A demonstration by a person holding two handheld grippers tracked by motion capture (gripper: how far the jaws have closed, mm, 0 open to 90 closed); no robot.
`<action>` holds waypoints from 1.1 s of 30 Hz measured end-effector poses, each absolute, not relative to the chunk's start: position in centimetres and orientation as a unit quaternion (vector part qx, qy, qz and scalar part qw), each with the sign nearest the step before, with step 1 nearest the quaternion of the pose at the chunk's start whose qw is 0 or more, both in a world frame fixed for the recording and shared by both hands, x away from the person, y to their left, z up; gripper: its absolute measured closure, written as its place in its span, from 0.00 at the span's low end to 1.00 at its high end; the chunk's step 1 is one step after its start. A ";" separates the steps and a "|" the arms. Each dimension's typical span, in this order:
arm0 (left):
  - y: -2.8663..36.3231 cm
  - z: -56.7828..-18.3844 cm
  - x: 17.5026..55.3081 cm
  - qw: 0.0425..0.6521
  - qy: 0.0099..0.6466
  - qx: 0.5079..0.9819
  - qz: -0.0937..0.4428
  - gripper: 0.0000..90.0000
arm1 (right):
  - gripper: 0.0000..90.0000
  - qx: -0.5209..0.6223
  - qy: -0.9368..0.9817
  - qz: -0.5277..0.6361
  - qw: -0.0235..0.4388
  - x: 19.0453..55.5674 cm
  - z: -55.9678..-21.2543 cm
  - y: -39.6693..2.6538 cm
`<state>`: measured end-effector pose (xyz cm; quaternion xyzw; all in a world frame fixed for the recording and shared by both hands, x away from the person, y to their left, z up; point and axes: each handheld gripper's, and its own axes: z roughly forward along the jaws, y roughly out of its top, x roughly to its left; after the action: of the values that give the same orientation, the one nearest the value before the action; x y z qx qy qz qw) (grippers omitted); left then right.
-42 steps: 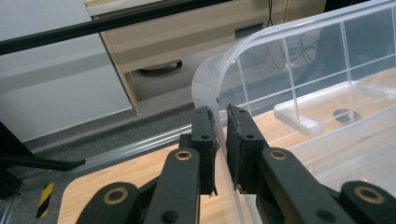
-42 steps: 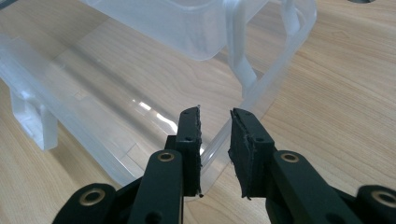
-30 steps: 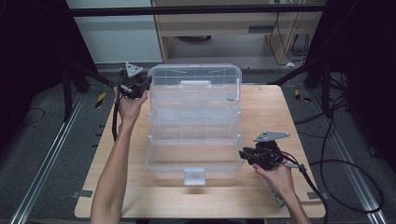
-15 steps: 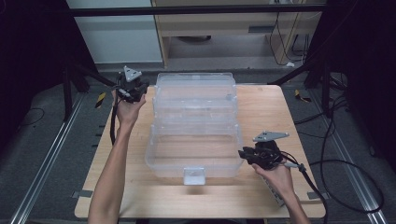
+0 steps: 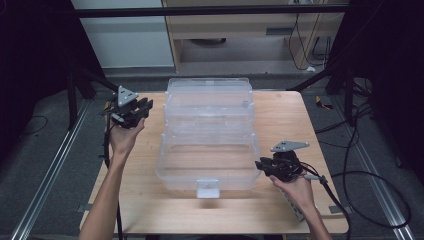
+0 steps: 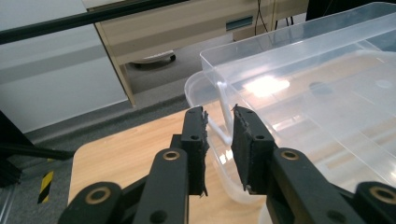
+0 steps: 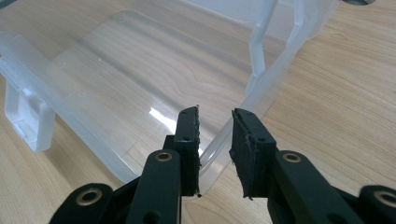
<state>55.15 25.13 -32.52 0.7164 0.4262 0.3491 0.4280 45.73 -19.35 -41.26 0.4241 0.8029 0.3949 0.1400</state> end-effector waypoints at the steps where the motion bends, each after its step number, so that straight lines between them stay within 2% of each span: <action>1: 25.3 -32.5 54.7 0.431 0.426 0.716 0.347 0.80 | 0.80 0.424 0.803 0.395 0.140 45.7 -41.3 -19.4; 11: 25.6 -33.7 51.1 0.425 0.424 0.732 0.321 0.68 | 0.80 0.424 0.803 0.395 0.140 45.7 -41.3 -19.4; 20: 26.0 -36.5 48.2 0.409 0.435 0.746 0.296 0.58 | 0.80 0.425 0.802 0.395 0.139 45.7 -41.2 -19.3; 33: 27.1 -39.4 46.7 0.385 0.470 0.747 0.270 0.52 | 0.80 0.429 0.802 0.393 0.137 45.8 -41.2 -19.3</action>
<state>46.74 27.13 -39.37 0.7472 0.4698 0.2697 0.3850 45.76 -19.34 -41.20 0.4289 0.8016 0.3934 0.1367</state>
